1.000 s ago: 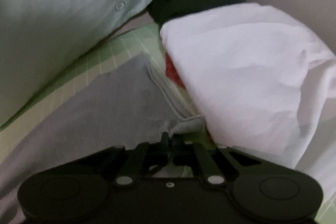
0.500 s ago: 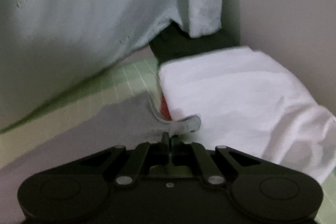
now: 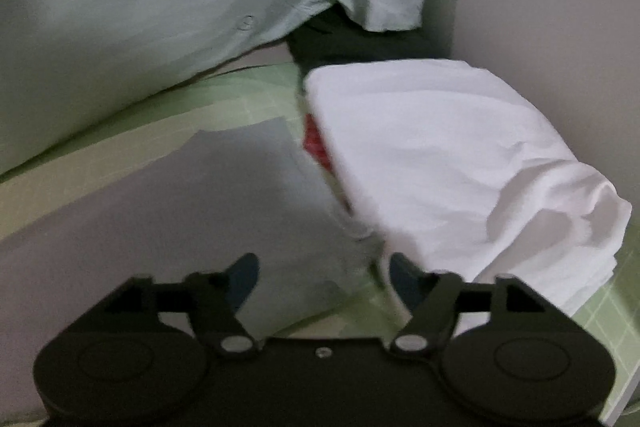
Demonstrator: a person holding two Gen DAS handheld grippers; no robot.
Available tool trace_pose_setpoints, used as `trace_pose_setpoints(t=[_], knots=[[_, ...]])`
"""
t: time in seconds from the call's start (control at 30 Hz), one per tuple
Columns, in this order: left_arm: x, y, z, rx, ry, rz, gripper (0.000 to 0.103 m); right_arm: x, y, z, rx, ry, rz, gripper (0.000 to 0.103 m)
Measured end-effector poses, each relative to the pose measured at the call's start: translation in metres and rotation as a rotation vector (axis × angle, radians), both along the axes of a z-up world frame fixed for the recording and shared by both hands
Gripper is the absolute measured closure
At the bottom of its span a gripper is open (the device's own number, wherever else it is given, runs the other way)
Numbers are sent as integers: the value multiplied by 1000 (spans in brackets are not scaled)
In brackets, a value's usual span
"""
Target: Fold clothes
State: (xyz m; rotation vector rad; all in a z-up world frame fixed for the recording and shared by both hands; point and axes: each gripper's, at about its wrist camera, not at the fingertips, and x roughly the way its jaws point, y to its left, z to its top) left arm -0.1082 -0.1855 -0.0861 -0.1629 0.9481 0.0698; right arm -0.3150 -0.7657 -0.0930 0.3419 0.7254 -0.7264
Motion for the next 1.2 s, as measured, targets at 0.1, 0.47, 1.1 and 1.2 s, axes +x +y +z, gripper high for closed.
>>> trace_pose_setpoints(t=[0.1,0.47,1.1,1.2], knots=[[2,19,3,-2,6,12,18,-1,23,-1,22,-8,21,19],[51,134,-13,-114,65,59,16,12,142,-12,111,24,31,18],[170,215,-44,-190,111,-99,16,55,327,-18,68,117,-53,17],[175,213,-45,-163,106,-134,22,60,341,-17,60,137,-55,17]])
